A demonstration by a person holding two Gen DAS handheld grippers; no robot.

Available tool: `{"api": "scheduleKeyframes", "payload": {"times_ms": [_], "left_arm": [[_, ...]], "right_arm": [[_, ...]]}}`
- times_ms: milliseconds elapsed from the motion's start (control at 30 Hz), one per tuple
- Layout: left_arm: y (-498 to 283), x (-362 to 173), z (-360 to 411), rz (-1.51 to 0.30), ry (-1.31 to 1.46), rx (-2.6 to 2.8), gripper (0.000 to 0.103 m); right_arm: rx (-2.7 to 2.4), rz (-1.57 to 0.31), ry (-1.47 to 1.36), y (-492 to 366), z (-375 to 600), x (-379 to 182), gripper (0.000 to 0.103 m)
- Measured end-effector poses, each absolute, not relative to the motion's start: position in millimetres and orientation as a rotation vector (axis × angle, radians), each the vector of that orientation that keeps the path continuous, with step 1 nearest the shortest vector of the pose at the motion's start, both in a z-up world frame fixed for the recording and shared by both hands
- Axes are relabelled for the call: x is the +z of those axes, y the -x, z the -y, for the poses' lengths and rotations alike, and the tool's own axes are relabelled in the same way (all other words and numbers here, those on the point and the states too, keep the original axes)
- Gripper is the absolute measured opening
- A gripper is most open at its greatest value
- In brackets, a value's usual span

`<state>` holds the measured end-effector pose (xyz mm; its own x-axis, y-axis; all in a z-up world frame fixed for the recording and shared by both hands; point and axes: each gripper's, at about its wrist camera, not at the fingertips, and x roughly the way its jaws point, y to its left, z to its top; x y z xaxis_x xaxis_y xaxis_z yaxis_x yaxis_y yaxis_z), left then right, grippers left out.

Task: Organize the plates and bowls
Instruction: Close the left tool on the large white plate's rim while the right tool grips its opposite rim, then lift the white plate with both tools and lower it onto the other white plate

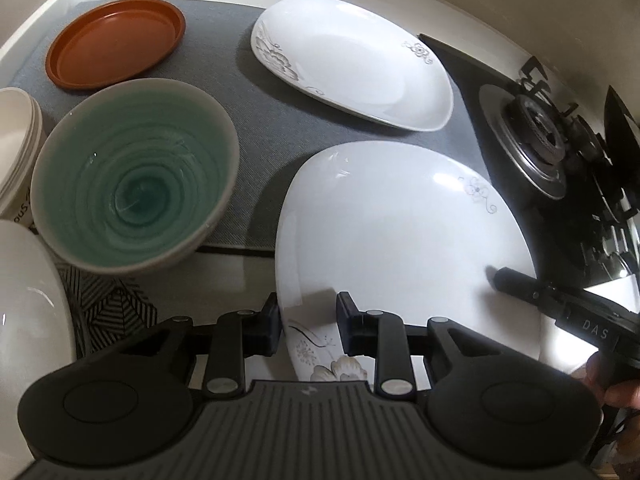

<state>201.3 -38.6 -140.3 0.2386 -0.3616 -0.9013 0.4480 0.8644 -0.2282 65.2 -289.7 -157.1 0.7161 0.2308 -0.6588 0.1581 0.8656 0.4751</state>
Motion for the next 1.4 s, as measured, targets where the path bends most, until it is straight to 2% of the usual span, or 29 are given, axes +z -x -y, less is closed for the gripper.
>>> {"api": "scheduleKeyframes", "payload": {"times_ms": [500, 733, 1100, 1400], "left_arm": [[-200, -92, 43, -1.090, -0.077, -0.638, 0.028], [-236, -74, 65, -1.018, -0.086, -0.633, 0.028], [-320, -97, 97, -1.087, -0.073, -0.547, 0.028], [-341, -112, 103, -1.123, -0.077, -0.533, 0.029]], "right_arm": [[0.019, -0.702, -0.518, -48, 302, -114, 0.017], [0.021, -0.628, -0.493, -76, 317, -95, 0.017], [0.027, -0.657, -0.488, -163, 344, -119, 0.017], [0.008, -0.702, -0.504, -186, 346, -132, 0.017]]}}
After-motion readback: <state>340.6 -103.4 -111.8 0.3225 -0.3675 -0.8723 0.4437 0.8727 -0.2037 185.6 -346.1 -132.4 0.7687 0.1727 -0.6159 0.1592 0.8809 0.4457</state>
